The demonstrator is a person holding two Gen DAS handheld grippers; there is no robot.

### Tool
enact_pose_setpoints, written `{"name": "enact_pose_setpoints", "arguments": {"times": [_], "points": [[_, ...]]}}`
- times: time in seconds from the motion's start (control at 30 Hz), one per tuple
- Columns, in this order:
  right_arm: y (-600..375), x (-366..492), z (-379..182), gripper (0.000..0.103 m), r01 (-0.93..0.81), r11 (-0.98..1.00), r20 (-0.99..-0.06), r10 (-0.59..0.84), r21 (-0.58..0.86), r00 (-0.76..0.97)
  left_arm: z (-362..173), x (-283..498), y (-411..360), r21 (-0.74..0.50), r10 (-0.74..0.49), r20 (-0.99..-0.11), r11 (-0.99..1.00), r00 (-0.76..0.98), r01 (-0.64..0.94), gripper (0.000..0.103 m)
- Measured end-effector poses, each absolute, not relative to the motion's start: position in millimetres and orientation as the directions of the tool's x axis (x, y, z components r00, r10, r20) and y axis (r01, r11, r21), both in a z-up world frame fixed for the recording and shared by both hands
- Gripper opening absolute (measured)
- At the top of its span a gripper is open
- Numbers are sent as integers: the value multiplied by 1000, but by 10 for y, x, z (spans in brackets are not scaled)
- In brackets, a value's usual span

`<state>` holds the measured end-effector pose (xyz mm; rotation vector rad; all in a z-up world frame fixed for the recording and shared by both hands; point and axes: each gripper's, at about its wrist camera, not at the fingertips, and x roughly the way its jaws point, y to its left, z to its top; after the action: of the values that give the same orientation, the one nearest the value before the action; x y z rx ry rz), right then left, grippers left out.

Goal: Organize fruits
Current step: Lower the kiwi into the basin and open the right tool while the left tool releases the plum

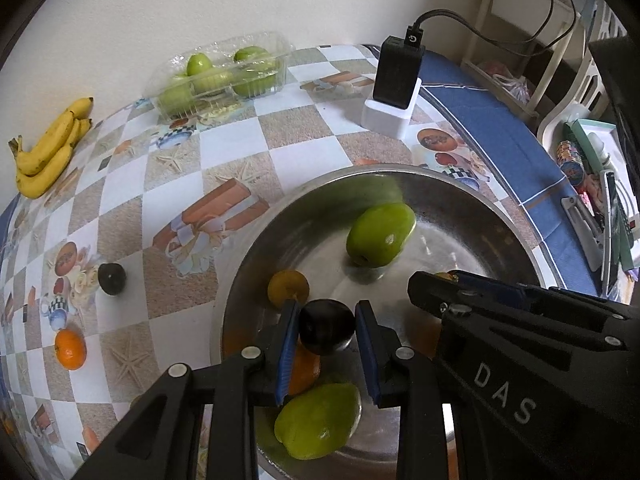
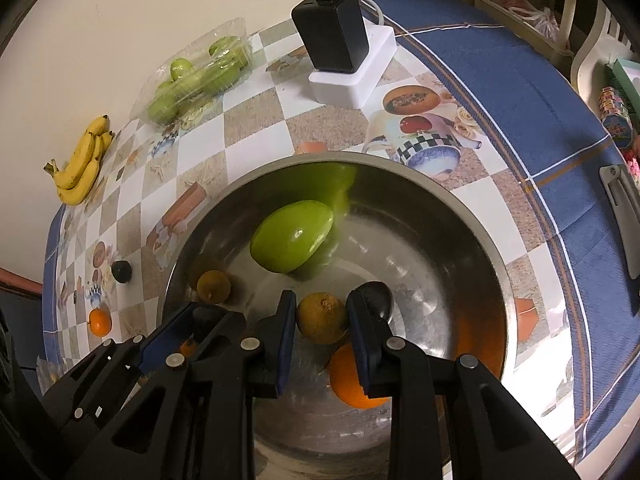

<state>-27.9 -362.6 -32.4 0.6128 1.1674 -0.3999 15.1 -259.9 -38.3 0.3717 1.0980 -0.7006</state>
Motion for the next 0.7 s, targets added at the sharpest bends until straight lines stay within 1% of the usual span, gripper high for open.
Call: {"name": "enact_pose_setpoints", "arguments": {"times": [0.23,0.27,0.37,0.53,0.6,0.7], "points": [[-3617,-265,-336,28,588,775,-940,21,231,342,-398,174,-2590,-76,-333,-906,735,261,674,33],[-3619,-262,-336,28,587,776,-940,22,232,342,-397,178,-2593,-77,-333,-906,735,261,674,36],[-3624,-261,-334,33,588,775,-939,21,232,343,-390,172,-2589,-79,-337,-904,734,261,675,47],[-3636,-264,-317,39,586,776,-938,19,232,347,-350,163,-2583,-81,-345,-901,731,265,677,49],[-3641,-272,-284,44,588,777,-937,9,226,350,-326,164,-2578,-84,-348,-899,732,266,676,50],[-3653,-296,-221,46,591,774,-932,-5,226,362,-274,180,-2552,-89,-354,-895,738,272,669,54]]}}
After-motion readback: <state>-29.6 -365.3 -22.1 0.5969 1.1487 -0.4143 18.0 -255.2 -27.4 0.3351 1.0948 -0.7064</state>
